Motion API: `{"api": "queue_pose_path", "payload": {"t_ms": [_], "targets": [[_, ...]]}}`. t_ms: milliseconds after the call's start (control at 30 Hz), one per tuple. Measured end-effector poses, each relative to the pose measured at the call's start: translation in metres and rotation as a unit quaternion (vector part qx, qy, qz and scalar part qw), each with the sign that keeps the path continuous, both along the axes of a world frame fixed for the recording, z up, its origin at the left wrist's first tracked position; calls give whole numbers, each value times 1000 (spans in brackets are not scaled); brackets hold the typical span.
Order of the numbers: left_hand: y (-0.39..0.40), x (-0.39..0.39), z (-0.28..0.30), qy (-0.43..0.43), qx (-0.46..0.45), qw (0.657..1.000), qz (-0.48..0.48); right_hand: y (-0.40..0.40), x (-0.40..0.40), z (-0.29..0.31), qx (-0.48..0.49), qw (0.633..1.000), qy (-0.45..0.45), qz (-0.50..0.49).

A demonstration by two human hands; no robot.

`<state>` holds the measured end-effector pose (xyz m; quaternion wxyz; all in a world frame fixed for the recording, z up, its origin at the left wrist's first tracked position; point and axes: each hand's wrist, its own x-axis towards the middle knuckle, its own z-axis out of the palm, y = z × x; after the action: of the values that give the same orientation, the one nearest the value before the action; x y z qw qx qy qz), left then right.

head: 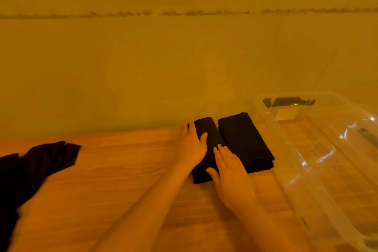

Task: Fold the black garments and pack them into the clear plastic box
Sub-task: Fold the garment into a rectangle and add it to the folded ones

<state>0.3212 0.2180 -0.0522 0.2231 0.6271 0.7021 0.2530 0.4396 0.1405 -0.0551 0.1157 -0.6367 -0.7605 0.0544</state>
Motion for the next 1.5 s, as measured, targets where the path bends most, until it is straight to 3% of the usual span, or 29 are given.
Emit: {"api": "queue_pose_path", "payload": {"t_ms": [233, 500, 667, 733, 933, 1167, 1400, 1500], "targets": [[3, 2, -5, -5, -35, 998, -61, -19, -2, -19, -29, 999, -24, -36], [-45, 12, -3, -71, -30, 996, 37, -31, 5, -15, -36, 999, -17, -16], [-83, 16, -17, -62, -55, 996, -33, -31, 6, -17, -3, 1000, -18, 4], [-84, 6, -10, -75, -67, 994, -51, -30, 10, -19, 52, 998, -38, 10], [-146, -69, 14, 127, 14, 991, -29, -44, -28, 13, 54, 996, -19, 73], [-237, -221, 31, 274, -48, 959, 57, -72, -155, 20, 5, 966, -47, 252], [-274, -309, 33, 285, -45, 942, 174, -84, -265, 29, -59, 944, -62, 318], [-272, -338, 37, 289, -12, 931, 223, -80, -303, 38, -73, 935, -18, 346]]}}
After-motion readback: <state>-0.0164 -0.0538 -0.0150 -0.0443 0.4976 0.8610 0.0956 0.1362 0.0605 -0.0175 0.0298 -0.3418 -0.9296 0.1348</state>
